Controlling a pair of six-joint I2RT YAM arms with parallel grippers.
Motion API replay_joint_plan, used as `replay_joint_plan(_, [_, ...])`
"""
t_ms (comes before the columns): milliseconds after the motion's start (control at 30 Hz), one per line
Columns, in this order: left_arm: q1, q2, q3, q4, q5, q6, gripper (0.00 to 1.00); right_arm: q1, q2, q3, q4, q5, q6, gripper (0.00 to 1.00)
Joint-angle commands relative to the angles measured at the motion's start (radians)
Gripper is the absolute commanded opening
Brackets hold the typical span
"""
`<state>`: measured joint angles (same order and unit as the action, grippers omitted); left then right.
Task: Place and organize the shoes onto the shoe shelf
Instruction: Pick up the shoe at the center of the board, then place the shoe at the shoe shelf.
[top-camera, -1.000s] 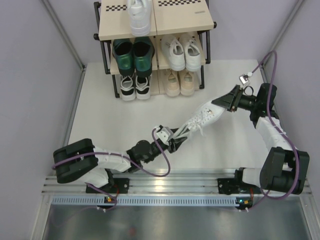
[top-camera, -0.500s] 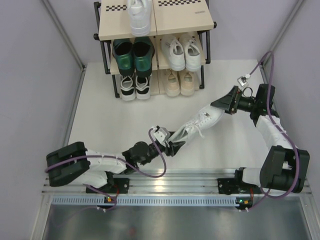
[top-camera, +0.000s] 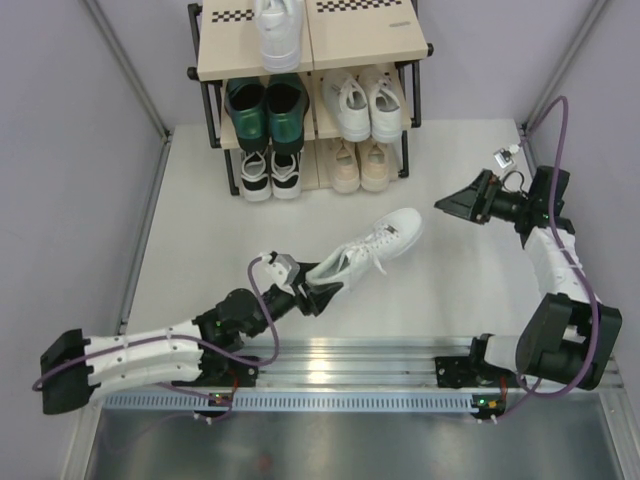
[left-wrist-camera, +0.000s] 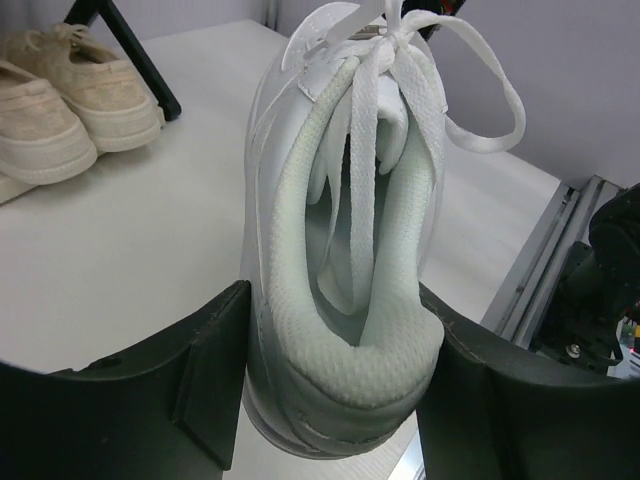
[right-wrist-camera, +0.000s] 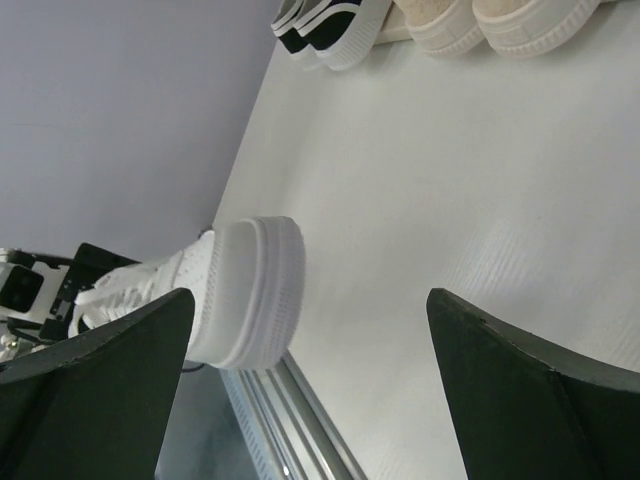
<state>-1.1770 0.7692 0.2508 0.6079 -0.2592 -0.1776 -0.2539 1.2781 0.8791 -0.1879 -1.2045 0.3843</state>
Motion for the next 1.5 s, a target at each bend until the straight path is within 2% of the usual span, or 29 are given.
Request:
replay_joint_plan(0, [-0.003, -0.187, 0.092, -0.059, -0.064, 0.0, 0.0, -0.047, -0.042, 0.031, -0.016, -0.018, -0.068, 0.99])
replay_joint_plan(100, [-0.001, -0.255, 0.198, -0.228, -0.104, 0.038, 0.0, -0.074, -0.043, 0.015, -0.022, -0.026, -0.09, 0.99])
replay_joint_plan(200, [-0.001, -0.254, 0.29, -0.324, -0.136, 0.079, 0.0, -0.099, -0.04, -0.005, -0.015, -0.035, -0.099, 0.99])
replay_joint_plan(400, [-0.001, -0.208, 0.37, -0.304, -0.187, 0.096, 0.0, -0.099, -0.037, -0.011, -0.012, -0.04, -0.096, 0.99])
replay_joint_plan(533, [-0.001, -0.15, 0.383, -0.264, -0.19, 0.069, 0.0, -0.073, -0.016, -0.012, -0.018, -0.096, -0.108, 0.99])
replay_joint_plan(633, [0.002, -0.097, 0.328, -0.203, -0.198, 0.003, 0.0, 0.008, 0.009, 0.001, -0.081, -0.086, -0.159, 0.99])
replay_joint_plan(667, [0.01, -0.085, 0.308, -0.138, -0.202, -0.016, 0.0, 0.034, 0.013, 0.011, -0.094, -0.072, -0.165, 0.99])
replay_joint_plan(767, [0.023, -0.036, 0.243, -0.015, -0.232, -0.066, 0.0, 0.125, 0.035, 0.081, -0.24, 0.025, -0.309, 0.99])
replay_joint_plan(833, [0.031, 0.001, 0.216, 0.032, -0.238, -0.08, 0.0, 0.188, 0.05, 0.135, -0.351, 0.106, -0.462, 0.99])
replay_joint_plan(1033, [0.042, 0.042, 0.145, 0.049, -0.163, -0.095, 0.0, 0.251, 0.05, 0.149, -0.415, 0.212, -0.645, 0.99])
replay_joint_plan(1100, [0.042, 0.036, 0.116, 0.03, -0.12, -0.126, 0.0, 0.324, 0.046, 0.159, -0.429, 0.279, -0.698, 0.99])
replay_joint_plan(1300, [0.042, 0.005, -0.022, 0.027, -0.054, -0.227, 0.0, 0.546, 0.088, 0.279, -0.459, 0.457, -0.719, 0.99])
replay_joint_plan(1467, [0.042, 0.024, -0.067, 0.029, -0.032, -0.263, 0.0, 0.663, 0.161, 0.409, -0.487, 0.511, -0.687, 0.99])
